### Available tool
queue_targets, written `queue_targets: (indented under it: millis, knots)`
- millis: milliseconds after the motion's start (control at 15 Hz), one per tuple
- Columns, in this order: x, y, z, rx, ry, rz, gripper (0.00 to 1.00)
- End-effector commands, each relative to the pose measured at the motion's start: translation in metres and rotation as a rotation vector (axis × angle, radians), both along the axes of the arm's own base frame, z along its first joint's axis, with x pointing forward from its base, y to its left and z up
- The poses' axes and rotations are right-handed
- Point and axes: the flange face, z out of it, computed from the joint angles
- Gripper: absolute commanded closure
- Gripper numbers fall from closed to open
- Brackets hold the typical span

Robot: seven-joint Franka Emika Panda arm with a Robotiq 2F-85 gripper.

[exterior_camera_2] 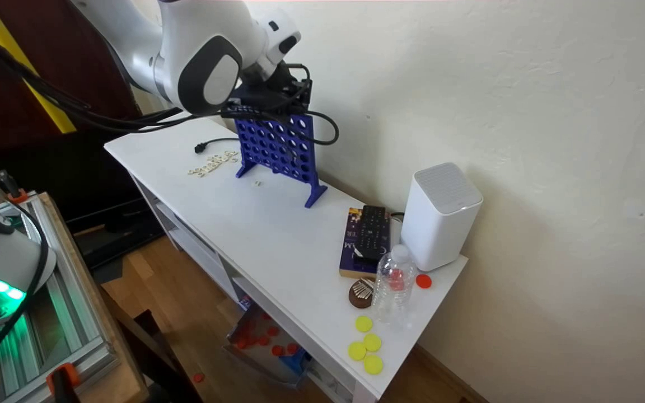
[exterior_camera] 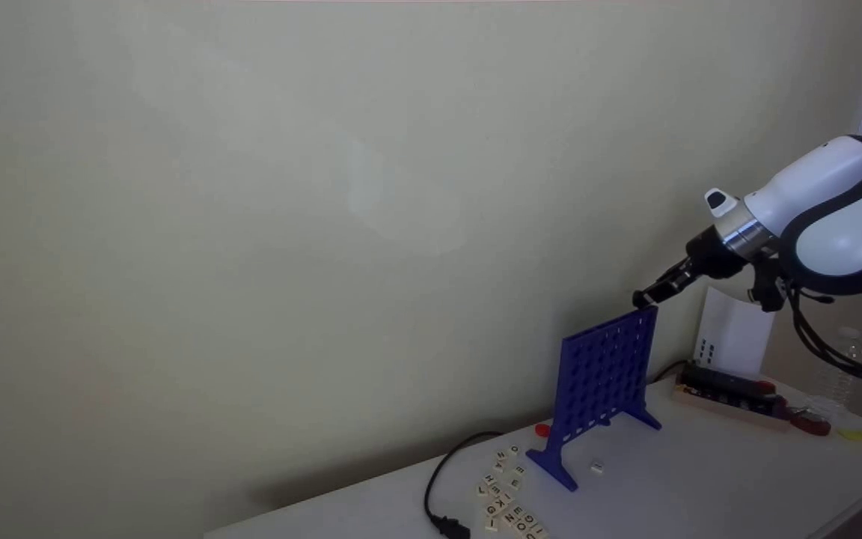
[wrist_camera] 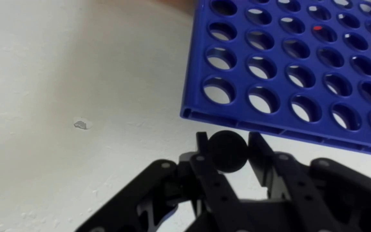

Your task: Put the black chip in the blue gameboard.

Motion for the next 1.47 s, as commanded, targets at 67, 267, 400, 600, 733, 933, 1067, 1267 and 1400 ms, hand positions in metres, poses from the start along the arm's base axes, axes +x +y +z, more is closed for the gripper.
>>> queue_targets:
  millis: [67,267,400,600,733,933,1067,1267,1400]
  knots:
    - [-0.002,-0.001,0.003,0.005,0.036,-0.035,0.9]
    - [-0.001,-0.001,0.003,0.009,0.04,-0.041,0.9]
    - [-0.002,-0.001,0.004,0.013,0.039,-0.047,0.9]
    - [-0.005,-0.004,0.006,0.021,0.033,-0.065,0.9]
    - [-0.008,-0.008,0.007,0.027,0.031,-0.078,0.9]
    - [-0.011,-0.011,0.008,0.028,0.032,-0.086,0.9]
    - [-0.012,-0.012,0.008,0.029,0.034,-0.085,0.9]
    - [-0.012,-0.009,0.007,0.028,0.045,-0.077,0.9]
    - [-0.012,-0.007,0.005,0.026,0.059,-0.07,0.9]
